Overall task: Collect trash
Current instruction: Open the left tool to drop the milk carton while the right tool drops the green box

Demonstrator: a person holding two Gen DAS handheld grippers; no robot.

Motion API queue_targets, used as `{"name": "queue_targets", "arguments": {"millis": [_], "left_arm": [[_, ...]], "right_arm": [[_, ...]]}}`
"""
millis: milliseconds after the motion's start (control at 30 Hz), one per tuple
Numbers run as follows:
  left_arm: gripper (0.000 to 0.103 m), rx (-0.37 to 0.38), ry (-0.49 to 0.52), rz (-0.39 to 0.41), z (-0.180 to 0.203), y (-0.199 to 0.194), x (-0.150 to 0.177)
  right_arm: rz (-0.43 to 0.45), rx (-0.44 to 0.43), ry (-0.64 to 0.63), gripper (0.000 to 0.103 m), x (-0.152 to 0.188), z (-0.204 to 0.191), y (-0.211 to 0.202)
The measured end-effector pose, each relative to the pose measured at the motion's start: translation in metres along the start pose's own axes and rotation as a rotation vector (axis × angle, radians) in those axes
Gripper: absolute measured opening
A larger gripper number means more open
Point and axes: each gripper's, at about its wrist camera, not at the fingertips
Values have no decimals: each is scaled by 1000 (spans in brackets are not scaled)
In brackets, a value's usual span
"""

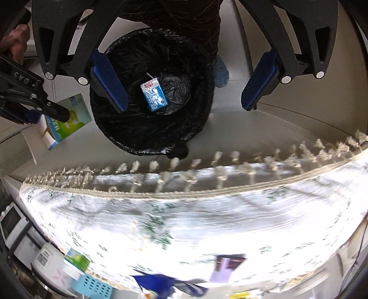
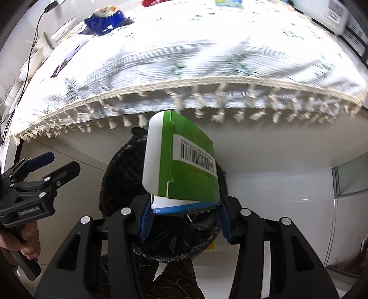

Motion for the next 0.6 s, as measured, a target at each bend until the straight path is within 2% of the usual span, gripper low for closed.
{"name": "queue_targets", "arguments": {"millis": [600], "left_arm": [[97, -54, -70, -9, -53, -8, 9]], "right_arm": [[-33, -31, -90, 47, -14, -58, 43]]}}
Point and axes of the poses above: each gripper's, at about its wrist camera, not at the fingertips, and y roughly the way its jaws point, z to its right, x to its underside, and after that the axes turned 7 degrees about z, right-handed
